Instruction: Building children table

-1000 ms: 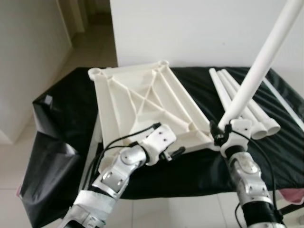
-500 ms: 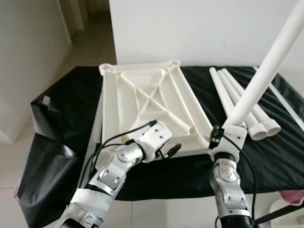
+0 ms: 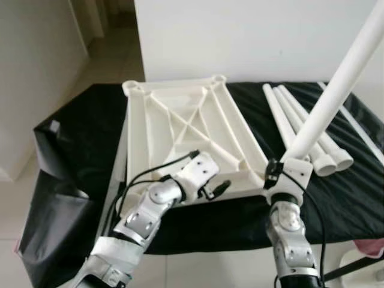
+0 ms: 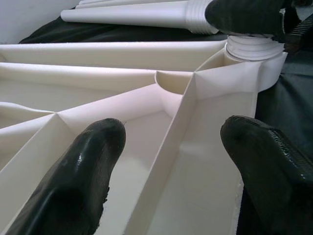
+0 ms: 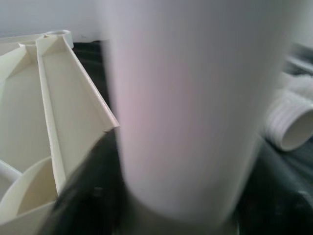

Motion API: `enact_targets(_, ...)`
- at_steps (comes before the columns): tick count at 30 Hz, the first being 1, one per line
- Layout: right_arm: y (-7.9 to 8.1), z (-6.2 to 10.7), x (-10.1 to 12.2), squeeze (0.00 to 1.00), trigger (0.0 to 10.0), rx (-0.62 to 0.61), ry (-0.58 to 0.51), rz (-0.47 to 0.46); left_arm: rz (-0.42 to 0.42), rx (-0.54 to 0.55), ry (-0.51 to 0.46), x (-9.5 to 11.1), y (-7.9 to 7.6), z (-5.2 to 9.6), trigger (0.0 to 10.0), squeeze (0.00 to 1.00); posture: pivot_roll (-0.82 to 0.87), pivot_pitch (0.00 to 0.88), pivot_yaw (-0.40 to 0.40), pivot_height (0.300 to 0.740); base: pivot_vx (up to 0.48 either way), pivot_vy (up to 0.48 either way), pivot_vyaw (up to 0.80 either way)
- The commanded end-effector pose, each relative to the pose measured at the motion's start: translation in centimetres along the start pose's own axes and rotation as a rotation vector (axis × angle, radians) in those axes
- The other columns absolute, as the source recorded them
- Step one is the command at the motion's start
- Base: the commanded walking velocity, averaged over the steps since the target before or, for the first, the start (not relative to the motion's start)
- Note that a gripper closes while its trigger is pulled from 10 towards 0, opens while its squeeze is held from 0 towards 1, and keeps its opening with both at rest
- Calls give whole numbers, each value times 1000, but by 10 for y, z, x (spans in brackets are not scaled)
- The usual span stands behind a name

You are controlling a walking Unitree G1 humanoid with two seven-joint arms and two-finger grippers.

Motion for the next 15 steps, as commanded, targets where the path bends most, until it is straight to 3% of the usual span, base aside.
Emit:
enact_targets(1,0,3,-5,1000,10000,-5,24,-31,6,-84,-14,1,-13,0,10000,0,12,0,-3,740,0,0,0)
enact_targets(15,-9,-4,2,1000,10000,65,26,-25,12,-88,-13,1,-15,0,10000,0,8,0,-1,740,0,0,0)
Point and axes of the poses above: a point about 5 cm out from each wrist's last joint towards the gripper, its own z axis pointing back from the gripper into the wrist, its own x axis along the axis of the wrist's last joint, y = z × x, the point moved 6 cm from there along -z, pointing out of the wrist towards the gripper, and after that the axes turned 9 degrees about -z, right-handed, at the moved point
